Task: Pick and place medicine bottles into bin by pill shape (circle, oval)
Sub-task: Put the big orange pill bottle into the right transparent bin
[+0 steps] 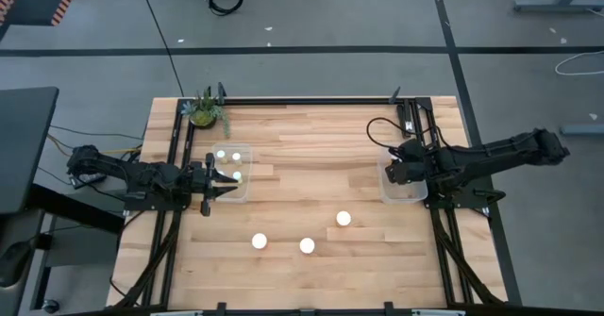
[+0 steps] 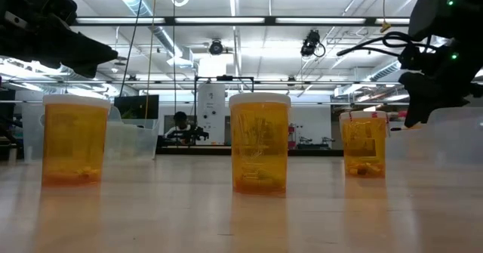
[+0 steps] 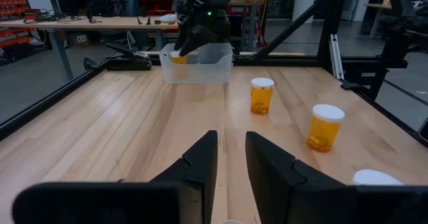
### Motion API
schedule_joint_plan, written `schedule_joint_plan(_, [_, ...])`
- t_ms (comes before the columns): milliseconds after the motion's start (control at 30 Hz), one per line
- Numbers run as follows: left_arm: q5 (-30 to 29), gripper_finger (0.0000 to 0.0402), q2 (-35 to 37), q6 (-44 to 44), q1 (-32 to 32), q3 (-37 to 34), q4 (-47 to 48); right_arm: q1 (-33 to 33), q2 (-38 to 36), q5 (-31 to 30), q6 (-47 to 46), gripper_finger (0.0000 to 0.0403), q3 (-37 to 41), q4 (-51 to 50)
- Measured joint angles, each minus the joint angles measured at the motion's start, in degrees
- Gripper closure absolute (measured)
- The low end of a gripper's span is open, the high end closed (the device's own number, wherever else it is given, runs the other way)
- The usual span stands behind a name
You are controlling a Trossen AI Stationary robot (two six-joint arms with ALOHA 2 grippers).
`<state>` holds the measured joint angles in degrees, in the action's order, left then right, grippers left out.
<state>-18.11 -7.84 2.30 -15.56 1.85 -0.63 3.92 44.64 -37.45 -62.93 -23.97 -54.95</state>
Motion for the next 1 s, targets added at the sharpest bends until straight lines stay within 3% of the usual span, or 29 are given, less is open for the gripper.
schedule_joint_plan(533, [0.0, 0.0314, 0.0, 0.0, 0.0, 0.0, 0.0, -1.7, 0.0, -0.3, 3.5, 0.0143, -0.2, 2.6])
schedule_joint_plan(733, [0.0, 0.0318, 0.0, 0.0, 0.0, 0.0, 0.0, -1.6, 0.0, -0.5, 7.4, 0.0143, -4.0, 3.4])
schedule_joint_plan(1000, [0.0, 0.0310, 0.0, 0.0, 0.0, 0.0, 0.0, 2.9, 2.3, 8.0, 22.3, 0.0143, -4.9, 21.8])
